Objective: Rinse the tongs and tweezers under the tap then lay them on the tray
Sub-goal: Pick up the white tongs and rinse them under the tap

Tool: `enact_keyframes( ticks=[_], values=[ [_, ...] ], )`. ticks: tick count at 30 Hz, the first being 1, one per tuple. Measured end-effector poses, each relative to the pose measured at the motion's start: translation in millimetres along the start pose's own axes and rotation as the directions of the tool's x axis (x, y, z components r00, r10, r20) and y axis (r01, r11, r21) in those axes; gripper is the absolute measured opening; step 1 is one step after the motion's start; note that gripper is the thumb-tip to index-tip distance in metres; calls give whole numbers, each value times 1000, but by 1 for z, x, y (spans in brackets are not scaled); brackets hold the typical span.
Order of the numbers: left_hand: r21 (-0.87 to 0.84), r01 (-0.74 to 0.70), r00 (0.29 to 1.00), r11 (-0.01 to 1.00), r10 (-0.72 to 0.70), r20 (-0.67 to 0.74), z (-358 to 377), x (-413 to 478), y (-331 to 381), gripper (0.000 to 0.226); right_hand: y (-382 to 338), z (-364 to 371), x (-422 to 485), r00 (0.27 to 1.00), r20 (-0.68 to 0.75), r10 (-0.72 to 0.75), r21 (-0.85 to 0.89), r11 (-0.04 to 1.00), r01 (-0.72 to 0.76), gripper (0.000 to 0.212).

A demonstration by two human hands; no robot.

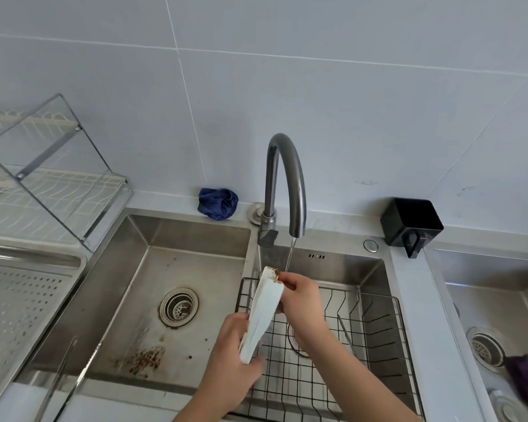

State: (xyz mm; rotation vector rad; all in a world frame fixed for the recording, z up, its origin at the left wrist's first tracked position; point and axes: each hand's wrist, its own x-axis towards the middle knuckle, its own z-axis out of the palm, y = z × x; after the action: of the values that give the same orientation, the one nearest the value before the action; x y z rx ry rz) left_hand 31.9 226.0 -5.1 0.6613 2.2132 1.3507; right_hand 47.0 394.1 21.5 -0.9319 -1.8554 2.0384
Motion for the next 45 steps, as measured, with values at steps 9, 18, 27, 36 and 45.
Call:
enact_keyframes(
  ticks=[9,18,27,36,45],
  values=[
    [41,-7,1000,999,6,13,2,8,-9,41,12,0,7,997,-67,39,2,999,-39,29],
    [36,-45,999,998,44,23,-2,3,-2,34,18,0,14,986,-152,-69,-138,989,48,19],
    [-328,236,972,915,-221,82,-9,12,2,27,16,-10,24,996,-91,-24,-63,998,18,28],
    [-375,299,954,878,-278,112,-8,13,5,21,17,-18,26,1000,13,9,-17,1000,-9,17],
    [-369,298,954,880,-284,93,-6,24,16,17,27,-16,24,985,121,123,-81,990,-113,44]
  ],
)
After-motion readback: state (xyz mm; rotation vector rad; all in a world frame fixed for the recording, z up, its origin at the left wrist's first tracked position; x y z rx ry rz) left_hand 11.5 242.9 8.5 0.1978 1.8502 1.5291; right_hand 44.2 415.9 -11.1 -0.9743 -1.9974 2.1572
